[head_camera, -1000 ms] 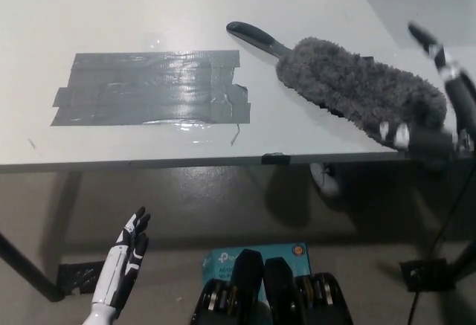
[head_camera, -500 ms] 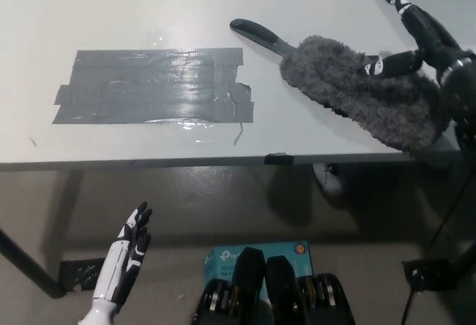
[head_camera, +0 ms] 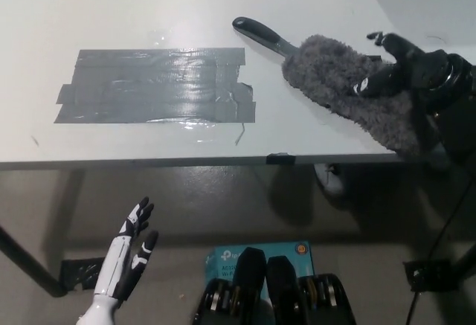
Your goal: A grey duster is kept infront of the robot in the middle of the table and the robot extends its right arm to grab the duster, picks it up and hands it to a person
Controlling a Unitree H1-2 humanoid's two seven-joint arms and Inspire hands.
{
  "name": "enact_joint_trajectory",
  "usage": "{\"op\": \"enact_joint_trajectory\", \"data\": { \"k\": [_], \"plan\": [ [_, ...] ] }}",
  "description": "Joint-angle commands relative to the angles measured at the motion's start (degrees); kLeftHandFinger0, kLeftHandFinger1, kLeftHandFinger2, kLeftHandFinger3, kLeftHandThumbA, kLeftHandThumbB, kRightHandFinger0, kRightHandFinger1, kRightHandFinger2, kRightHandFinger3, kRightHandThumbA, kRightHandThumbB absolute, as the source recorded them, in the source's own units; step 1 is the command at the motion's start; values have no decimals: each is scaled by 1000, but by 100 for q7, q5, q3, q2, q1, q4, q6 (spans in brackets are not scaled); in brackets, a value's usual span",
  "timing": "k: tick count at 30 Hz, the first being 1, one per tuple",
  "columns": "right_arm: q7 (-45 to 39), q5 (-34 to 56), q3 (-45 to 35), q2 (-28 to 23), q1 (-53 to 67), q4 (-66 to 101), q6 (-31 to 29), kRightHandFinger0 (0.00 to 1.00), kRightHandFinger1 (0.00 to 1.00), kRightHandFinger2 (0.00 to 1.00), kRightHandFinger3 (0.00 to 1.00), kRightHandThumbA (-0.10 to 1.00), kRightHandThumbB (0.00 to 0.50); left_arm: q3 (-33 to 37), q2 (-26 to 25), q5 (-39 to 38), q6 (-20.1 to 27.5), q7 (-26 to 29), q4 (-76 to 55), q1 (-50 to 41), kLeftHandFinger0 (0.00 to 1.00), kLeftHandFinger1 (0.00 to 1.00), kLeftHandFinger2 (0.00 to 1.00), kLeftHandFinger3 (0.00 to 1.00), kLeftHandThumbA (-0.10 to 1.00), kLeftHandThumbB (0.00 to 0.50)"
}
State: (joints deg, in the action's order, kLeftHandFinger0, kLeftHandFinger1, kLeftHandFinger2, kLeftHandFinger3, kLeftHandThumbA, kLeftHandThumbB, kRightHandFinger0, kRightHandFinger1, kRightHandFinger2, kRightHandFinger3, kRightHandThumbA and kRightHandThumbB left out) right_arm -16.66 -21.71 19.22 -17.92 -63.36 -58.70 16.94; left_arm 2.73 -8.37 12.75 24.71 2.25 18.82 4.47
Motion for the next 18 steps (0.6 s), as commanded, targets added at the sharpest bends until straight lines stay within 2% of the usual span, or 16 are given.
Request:
{"op": "enact_joint_trajectory", "data": {
  "k": [1, 2, 4, 6, 11, 15, 18],
  "plan": [
    [-643, 419, -220, -38, -245, -158, -284, 1000, 1000, 1000, 1000, 1000, 498, 14, -68, 98, 222, 121, -42, 109, 1000, 1000, 1000, 1000, 929, 274],
    [-885, 506, -243, -70, -225, -156, -326, 1000, 1000, 1000, 1000, 1000, 500, 2, -64, 107, 219, 111, -61, 105, 1000, 1000, 1000, 1000, 929, 271],
    [-1265, 587, -235, -109, -243, -153, -434, 1000, 1000, 1000, 1000, 1000, 461, -15, -61, 84, 202, 93, -82, 103, 1000, 1000, 1000, 1000, 921, 265],
    [-1469, 581, -181, -134, -280, -205, -538, 1000, 1000, 1000, 1000, 1000, 443, -23, -59, 82, 196, 93, -81, 103, 1000, 1000, 1000, 1000, 919, 262],
    [-1610, 364, 39, -182, -396, -535, -771, 1000, 1000, 1000, 1000, 1000, 451, -21, -63, 133, 173, 110, -83, 123, 1000, 1000, 1000, 1000, 925, 256],
    [-1562, 263, 112, -154, -451, -925, -722, 1000, 1000, 1000, 1000, 1000, 493, -29, -66, 121, 152, 99, -115, 114, 1000, 1000, 1000, 1000, 929, 254],
    [-1497, 175, 205, -181, -530, -1160, -813, 1000, 1000, 1000, 1000, 1000, 500, -33, -73, 86, 115, 68, -125, 144, 1000, 1000, 1000, 1000, 933, 256]
  ]
}}
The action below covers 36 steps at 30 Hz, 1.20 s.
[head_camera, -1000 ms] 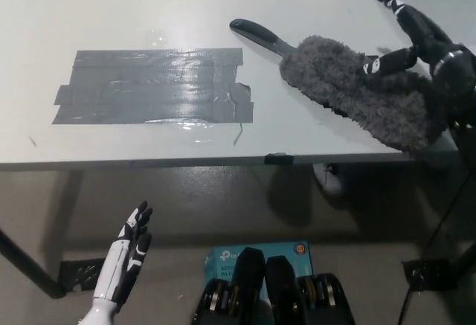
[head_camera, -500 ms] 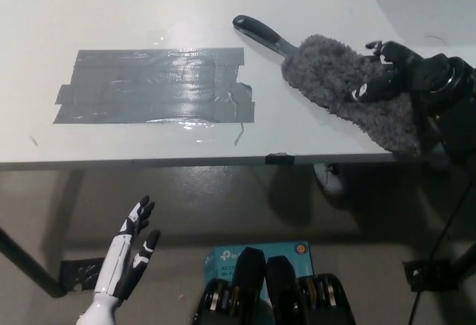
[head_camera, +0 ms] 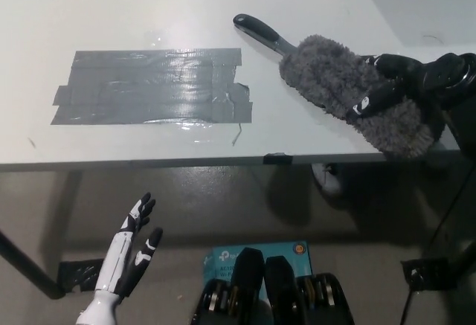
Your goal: A grey duster is kept infront of the robot in the middle of the table and the robot extends its right arm to grab the duster, picks it up and hands it to a person
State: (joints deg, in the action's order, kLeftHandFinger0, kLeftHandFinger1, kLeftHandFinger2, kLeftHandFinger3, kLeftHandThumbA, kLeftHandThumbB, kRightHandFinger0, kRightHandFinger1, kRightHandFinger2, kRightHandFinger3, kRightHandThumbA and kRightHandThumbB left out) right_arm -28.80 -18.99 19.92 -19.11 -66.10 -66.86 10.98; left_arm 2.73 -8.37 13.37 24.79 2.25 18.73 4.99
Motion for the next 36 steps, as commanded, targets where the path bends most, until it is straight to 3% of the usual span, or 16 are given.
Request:
{"op": "enact_joint_trajectory", "data": {
  "k": [1, 7, 14, 17, 20, 21, 22, 23, 24, 25, 27, 29, 31, 34, 35, 36],
  "plan": [
    [-287, -164, 209, -66, -277, -360, -213, 1000, 1000, 1000, 1000, 1000, 495, -35, -70, 17, 92, 66, -120, 99, 1000, 1000, 1000, 1000, 933, 257],
    [-46, -712, 883, 21, -275, -629, -327, 1000, 1000, 1000, 1000, 1000, 461, -15, -59, 89, 94, 93, -134, 86, 1000, 1000, 1000, 1000, 947, 257],
    [71, -869, 1320, 166, -3, -869, -438, 1000, 1000, 1000, 1000, 950, 478, -28, -59, 8, 12, 32, -187, 119, 1000, 1000, 1000, 1000, 935, 271],
    [66, -895, 1396, 247, 98, -944, -387, 1000, 1000, 1000, 1000, 855, 458, -29, -59, 24, 63, 57, -156, 151, 1000, 1000, 1000, 1000, 936, 265],
    [369, -741, 1206, 336, 183, -975, -42, 1000, 1000, 1000, 1000, 562, 457, -17, -79, 70, 183, 87, -99, 165, 1000, 1000, 1000, 1000, 939, 252],
    [434, -739, 1197, 343, 201, -983, -27, 797, 799, 936, 1000, 453, 402, -16, -79, 69, 175, 83, -104, 162, 1000, 1000, 1000, 1000, 938, 252],
    [490, -748, 1196, 346, 210, -996, -50, 414, 470, 684, 1000, 392, 393, -19, -81, 65, 158, 78, -110, 172, 1000, 1000, 1000, 1000, 938, 252],
    [559, -777, 1213, 340, 220, -986, -88, 373, 534, 767, 1000, 305, 362, -22, -85, 53, 154, 71, -109, 180, 1000, 1000, 1000, 1000, 938, 251],
    [699, -827, 1239, 325, 240, -959, -169, 230, 428, 582, 1000, 153, 345, -29, -87, 24, 155, 59, -97, 200, 1000, 1000, 1000, 1000, 936, 251],
    [858, -842, 1235, 307, 271, -918, -239, 155, 350, 487, 921, 61, 324, -34, -84, 3, 157, 55, -86, 207, 1000, 1000, 1000, 1000, 935, 252],
    [1112, -740, 1103, 278, 329, -844, -335, 365, 540, 582, 826, -93, 294, -32, -89, 15, 148, 56, -87, 207, 1000, 1000, 1000, 1000, 935, 251],
    [1248, -685, 1015, 226, 380, -751, -470, 353, 578, 553, 638, -100, 195, -35, -81, -3, 182, 63, -44, 200, 1000, 1000, 1000, 1000, 934, 251],
    [1344, -644, 927, 166, 407, -648, -609, 469, 657, 610, 495, -100, 145, -33, -73, 20, 201, 86, -39, 190, 1000, 1000, 1000, 1000, 934, 243],
    [1415, -549, 774, 112, 422, -557, -745, 575, 707, 606, 437, -100, 166, -29, -76, 48, 212, 102, -34, 185, 1000, 1000, 1000, 1000, 936, 241],
    [1408, -488, 674, 84, 421, -491, -792, 375, 543, 459, 371, -100, 185, -32, -72, 45, 185, 97, -51, 183, 1000, 1000, 1000, 1000, 937, 243],
    [1394, -467, 639, 74, 416, -470, -806, 310, 534, 448, 342, -100, 181, -33, -70, 44, 177, 97, -53, 186, 1000, 1000, 1000, 1000, 938, 244]
  ]
}}
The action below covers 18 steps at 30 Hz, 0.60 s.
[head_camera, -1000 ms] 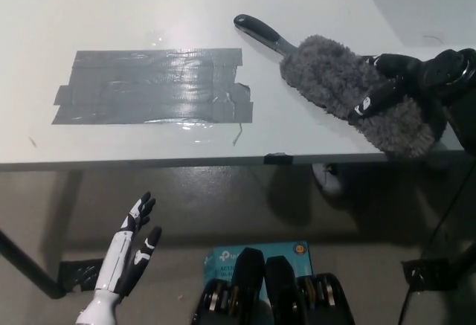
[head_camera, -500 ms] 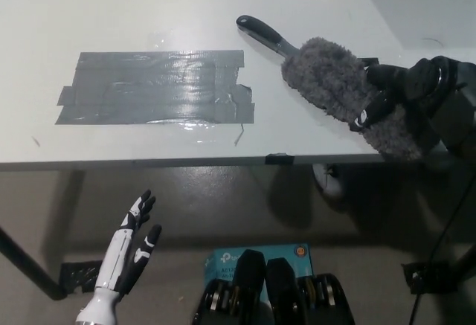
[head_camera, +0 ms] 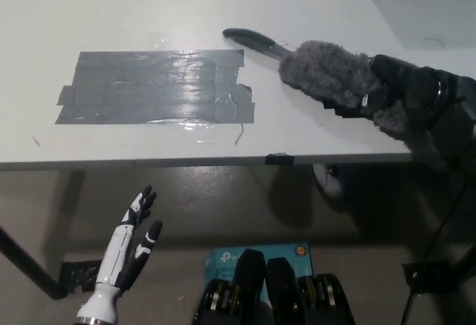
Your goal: A grey duster is kept infront of the robot in the middle of the table and the robot extends its right arm to grab the duster, picks it up and hands it to a person
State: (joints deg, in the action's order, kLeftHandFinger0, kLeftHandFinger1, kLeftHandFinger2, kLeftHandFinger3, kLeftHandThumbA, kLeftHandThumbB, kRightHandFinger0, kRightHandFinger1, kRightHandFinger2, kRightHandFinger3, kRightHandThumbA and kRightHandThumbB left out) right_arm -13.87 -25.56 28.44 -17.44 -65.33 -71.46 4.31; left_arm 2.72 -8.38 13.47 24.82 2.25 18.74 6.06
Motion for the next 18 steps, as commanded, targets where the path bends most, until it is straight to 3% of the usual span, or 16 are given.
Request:
{"op": "enact_joint_trajectory", "data": {
  "k": [1, 3, 4, 5, 6, 10, 11, 12, 14, 15, 16, 17, 18],
  "plan": [
    [-143, 228, -260, -107, 333, 29, -153, 208, 429, 337, 260, -100, 192, -34, -68, 33, 169, 97, -55, 83, 1000, 1000, 1000, 1000, 939, 246],
    [-231, 276, -352, -138, 335, 129, -177, 131, 481, 460, 210, -100, 204, -33, -63, 26, 162, 93, -55, 87, 1000, 1000, 1000, 1000, 940, 248],
    [-286, 305, -417, -167, 345, 230, -202, 140, 557, 635, 175, -100, 198, -33, -55, 14, 153, 89, -54, 94, 1000, 1000, 1000, 1000, 940, 249],
    [-317, 342, -468, -181, 346, 292, -216, 172, 613, 729, 154, -100, 202, -36, -52, 15, 137, 90, -64, 99, 1000, 1000, 1000, 1000, 940, 249],
    [-377, 447, -591, -199, 352, 401, -223, 188, 642, 825, 205, -100, 196, -39, -52, 8, 115, 84, -72, 105, 1000, 1000, 1000, 1000, 941, 250],
    [-469, 657, -892, -213, 326, 460, -286, 155, 610, 898, 273, -100, 177, -44, -57, 12, 116, 89, -62, 137, 1000, 1000, 1000, 1000, 943, 251],
    [-482, 672, -926, -214, 330, 478, -285, 115, 561, 850, 205, -100, 164, -45, -56, 9, 129, 92, -55, 140, 1000, 1000, 1000, 1000, 943, 251],
    [-602, 877, -1136, -224, 368, 609, -285, 119, 575, 883, 221, -100, 172, -45, -55, 15, 140, 97, -50, 142, 1000, 1000, 1000, 1000, 943, 251],
    [-814, 1362, -1634, -191, 425, 863, -53, 134, 666, 1000, 313, -100, 201, -44, -54, 37, 131, 110, -58, 139, 1000, 1000, 1000, 1000, 943, 248],
    [-872, 1517, -1801, -171, 448, 962, 65, 153, 705, 1000, 386, -100, 204, -45, -54, 38, 127, 110, -63, 136, 1000, 1000, 1000, 1000, 943, 247],
    [-1039, 1921, -2220, -111, 486, 1113, 306, 119, 666, 1000, 446, -100, 206, -47, -50, 33, 98, 106, -79, 128, 1000, 1000, 1000, 1000, 944, 253],
    [-1186, 2255, -2564, -54, 498, 1182, 481, 142, 671, 1000, 576, -100, 233, -50, -48, 26, 66, 99, -94, 126, 1000, 1000, 1000, 1000, 945, 255],
    [-1291, 2430, -2727, -22, 516, 1264, 586, 110, 625, 997, 683, -100, 229, -50, -51, 25, 64, 95, -97, 128, 1000, 1000, 1000, 1000, 945, 254]
  ]
}}
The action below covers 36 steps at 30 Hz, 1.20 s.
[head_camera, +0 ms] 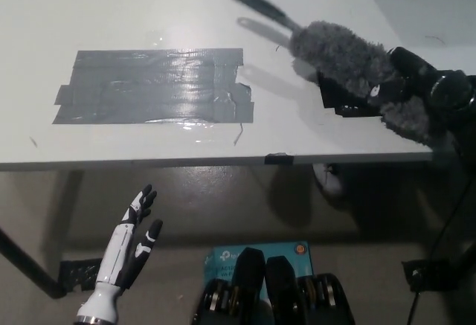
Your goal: A grey duster is kept infront of the robot in the middle of the table and the robot extends its right arm to grab the duster, picks it up and hands it to a person
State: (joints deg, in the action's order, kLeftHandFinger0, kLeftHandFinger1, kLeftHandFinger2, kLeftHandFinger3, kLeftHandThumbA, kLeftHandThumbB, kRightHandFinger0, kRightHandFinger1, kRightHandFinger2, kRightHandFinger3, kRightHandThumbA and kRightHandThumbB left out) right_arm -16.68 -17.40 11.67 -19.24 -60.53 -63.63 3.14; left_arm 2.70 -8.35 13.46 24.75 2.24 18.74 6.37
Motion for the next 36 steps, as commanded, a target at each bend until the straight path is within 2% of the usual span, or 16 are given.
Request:
{"op": "enact_joint_trajectory", "data": {
  "k": [1, 2, 3, 5, 6, 7, 10, 13, 17, 22, 25, 26, 28, 36],
  "plan": [
    [-1137, 1864, -1283, 210, 61, 616, 966, 84, 595, 971, 814, -100, 217, -46, -57, 28, 77, 95, -99, 98, 1000, 1000, 1000, 1000, 946, 253],
    [-1230, 2041, -1460, 250, 82, 721, 1164, 71, 579, 965, 898, -100, 214, -45, -59, 29, 83, 93, -101, 99, 1000, 1000, 1000, 1000, 946, 253],
    [-1340, 2439, -1826, 368, 186, 1142, 1705, 26, 522, 950, 1000, -100, 216, -43, -61, 22, 115, 93, -78, 112, 1000, 1000, 1000, 1000, 946, 252],
    [-1399, 2766, -2120, 515, 347, 1718, 2228, 1, 462, 970, 1000, -100, 217, -44, -58, -1, 156, 92, -37, 135, 1000, 1000, 1000, 1000, 943, 251],
    [-1444, 3006, -2201, 606, 477, 2075, 2345, 0, 446, 1000, 1000, -100, 236, -42, -55, -13, 113, 74, -63, 127, 1000, 1000, 1000, 1000, 942, 252],
    [-1465, 3234, -2197, 663, 580, 2329, 2369, 0, 427, 996, 1000, -100, 214, -41, -51, -16, 100, 69, -73, 122, 1000, 1000, 1000, 1000, 941, 252],
    [-1256, 3922, -2072, 841, 913, 3087, 2379, 0, 389, 940, 1000, -100, 200, -41, -47, 4, 53, 73, -107, 109, 1000, 1000, 1000, 1000, 938, 255],
    [-939, 4528, -1844, 886, 1135, 3582, 2379, 0, 416, 941, 1000, -100, 157, -39, -58, 26, 46, 77, -110, 120, 1000, 1000, 1000, 1000, 940, 249],
    [-403, 5539, -1532, 933, 1439, 4075, 2379, 0, 457, 955, 1000, -100, 175, -36, -42, -1, 28, 63, -108, 136, 1000, 1000, 1000, 1000, 937, 254],
    [-253, 5778, -1317, 1077, 1770, 4569, 2379, 0, 441, 901, 1000, -100, 134, -33, -34, -13, 59, 64, -88, 143, 1000, 1000, 1000, 1000, 922, 244],
    [-144, 5948, -1168, 1102, 1904, 4747, 2379, 0, 465, 888, 1000, -100, 129, -30, -39, -14, 40, 52, -99, 151, 1000, 1000, 1000, 1000, 921, 244],
    [-96, 6186, -1066, 1131, 2018, 4849, 2379, 0, 454, 884, 1000, -100, 108, -31, -46, -24, 24, 39, -112, 154, 1000, 1000, 1000, 1000, 921, 245],
    [44, 6538, -948, 1133, 2118, 4987, 2379, 0, 455, 886, 1000, -100, 97, -32, -50, -4, -2, 42, -137, 156, 1000, 1000, 1000, 1000, 922, 245],
    [863, 7758, -628, 1113, 2403, 5568, 2379, 0, 505, 930, 1000, -100, 116, -32, -59, 18, -12, 53, -149, 222, 1000, 1000, 1000, 1000, 932, 245]
  ]
}}
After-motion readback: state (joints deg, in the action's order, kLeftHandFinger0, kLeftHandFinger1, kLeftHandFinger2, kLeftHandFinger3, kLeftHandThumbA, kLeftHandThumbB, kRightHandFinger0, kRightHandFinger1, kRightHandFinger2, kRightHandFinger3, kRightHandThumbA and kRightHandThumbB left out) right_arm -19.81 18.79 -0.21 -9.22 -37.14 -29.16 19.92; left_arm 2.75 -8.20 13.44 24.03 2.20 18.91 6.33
